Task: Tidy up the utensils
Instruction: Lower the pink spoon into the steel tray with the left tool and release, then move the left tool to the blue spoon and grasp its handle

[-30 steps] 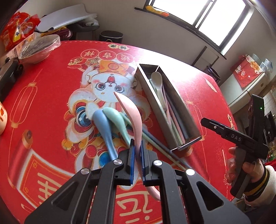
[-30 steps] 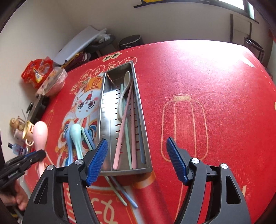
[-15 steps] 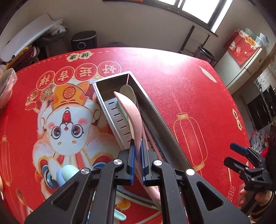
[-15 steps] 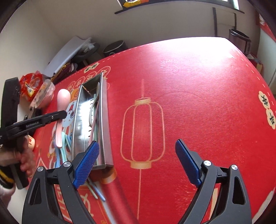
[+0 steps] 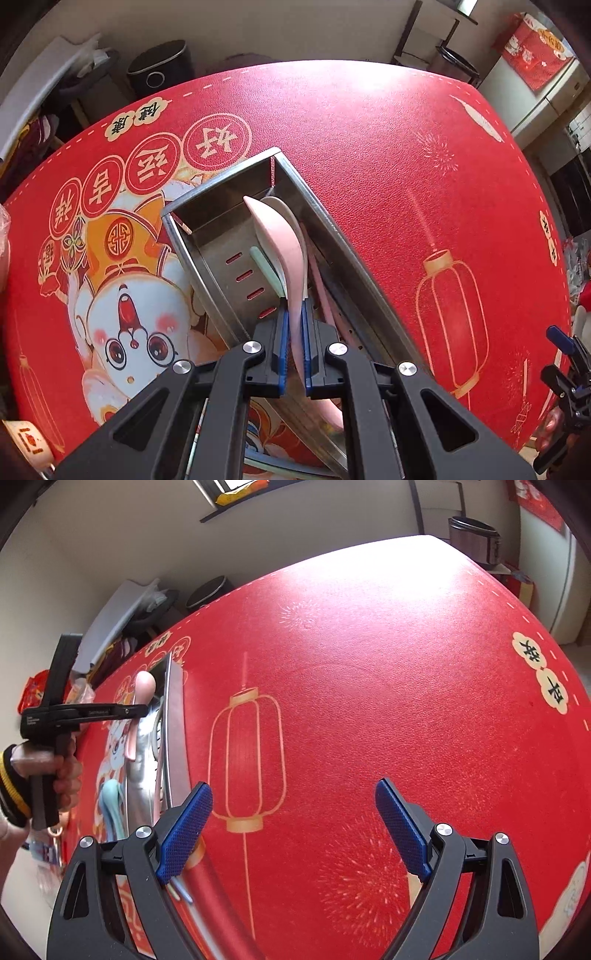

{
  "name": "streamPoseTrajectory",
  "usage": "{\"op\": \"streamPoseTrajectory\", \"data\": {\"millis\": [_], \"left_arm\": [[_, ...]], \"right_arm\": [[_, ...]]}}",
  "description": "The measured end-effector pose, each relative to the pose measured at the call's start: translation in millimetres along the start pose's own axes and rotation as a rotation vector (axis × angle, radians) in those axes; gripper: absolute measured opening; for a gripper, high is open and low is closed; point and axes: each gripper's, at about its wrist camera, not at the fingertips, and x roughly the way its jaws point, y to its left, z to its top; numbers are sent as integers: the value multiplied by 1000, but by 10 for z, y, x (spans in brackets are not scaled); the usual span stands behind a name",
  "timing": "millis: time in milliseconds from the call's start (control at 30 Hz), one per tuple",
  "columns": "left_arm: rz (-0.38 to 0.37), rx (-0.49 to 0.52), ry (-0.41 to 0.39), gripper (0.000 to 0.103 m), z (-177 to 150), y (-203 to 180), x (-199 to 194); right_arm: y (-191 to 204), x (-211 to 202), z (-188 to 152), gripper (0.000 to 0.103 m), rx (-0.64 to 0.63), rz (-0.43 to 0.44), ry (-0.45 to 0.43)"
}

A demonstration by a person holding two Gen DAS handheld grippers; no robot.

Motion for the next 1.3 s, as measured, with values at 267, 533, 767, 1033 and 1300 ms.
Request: {"op": "streamPoseTrajectory", "data": {"millis": [267,533,767,1033,1300], "left_arm": [[18,32,14,8,56,-18,94],[-52,2,-90,19,-87,67,-397],[-125,-112,-231,24,-643,405,-1013],[-78,-267,-265,24,-1531,963,-1177],[-78,-391,-183,24,-2102,1132,-697]], "right_arm": [[-109,-130,16,87,25,-24,-14],[102,-348,5,87,-10,-8,-67],[406,-348,-105,86,-64,0,-79],[813,-249,-232,88,-163,-26,-65],[1028,-130,-356,88,-214,-25,-5]]}}
